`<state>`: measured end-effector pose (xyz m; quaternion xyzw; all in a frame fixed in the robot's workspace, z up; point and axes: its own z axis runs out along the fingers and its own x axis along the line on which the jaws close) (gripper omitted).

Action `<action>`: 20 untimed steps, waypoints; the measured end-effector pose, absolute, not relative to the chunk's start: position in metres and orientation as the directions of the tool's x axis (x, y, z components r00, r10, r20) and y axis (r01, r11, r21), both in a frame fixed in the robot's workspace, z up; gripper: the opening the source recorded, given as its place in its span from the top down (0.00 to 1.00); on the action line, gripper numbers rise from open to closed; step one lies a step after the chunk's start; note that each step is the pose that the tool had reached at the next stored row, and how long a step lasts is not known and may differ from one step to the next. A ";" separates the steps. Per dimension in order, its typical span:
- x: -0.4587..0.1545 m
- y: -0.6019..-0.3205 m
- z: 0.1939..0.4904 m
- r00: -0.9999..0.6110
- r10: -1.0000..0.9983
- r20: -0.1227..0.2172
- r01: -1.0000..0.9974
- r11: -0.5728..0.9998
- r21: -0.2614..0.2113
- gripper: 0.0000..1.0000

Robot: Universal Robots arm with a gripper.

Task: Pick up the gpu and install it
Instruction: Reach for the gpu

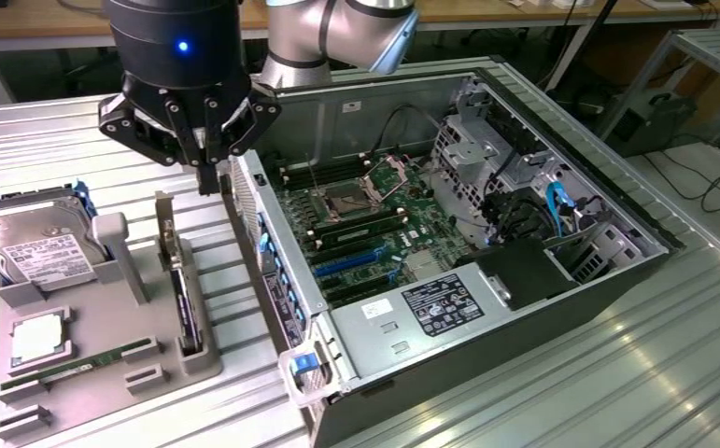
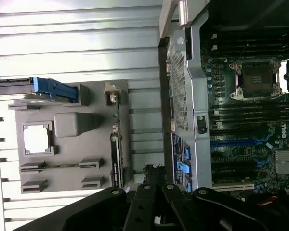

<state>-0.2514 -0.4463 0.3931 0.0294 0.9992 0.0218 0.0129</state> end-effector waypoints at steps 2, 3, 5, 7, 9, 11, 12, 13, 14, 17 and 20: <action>-0.254 -0.447 0.393 -0.998 0.059 -0.024 0.058 0.997 0.044 0.89; -0.255 -0.447 0.393 -0.998 0.059 -0.024 0.058 0.997 0.044 0.89; -0.257 -0.448 0.393 -0.998 0.058 -0.024 0.057 0.997 0.044 0.89; -0.260 -0.449 0.393 -0.998 0.058 -0.024 0.057 0.997 0.044 0.89; -0.262 -0.450 0.393 -0.998 0.058 -0.024 0.056 0.997 0.044 0.89; -0.264 -0.450 0.393 -0.998 0.057 -0.024 0.056 0.997 0.044 0.89; -0.266 -0.451 0.393 -0.998 0.057 -0.025 0.056 0.997 0.044 0.89; -0.267 -0.451 0.393 -0.998 0.057 -0.024 0.056 0.997 0.044 0.89; -0.268 -0.452 0.393 -0.998 0.057 -0.024 0.055 0.997 0.044 0.89; -0.272 -0.453 0.393 -0.998 0.056 -0.024 0.055 0.998 0.044 0.89; -0.276 -0.455 0.393 -0.998 0.055 -0.025 0.054 0.998 0.044 0.89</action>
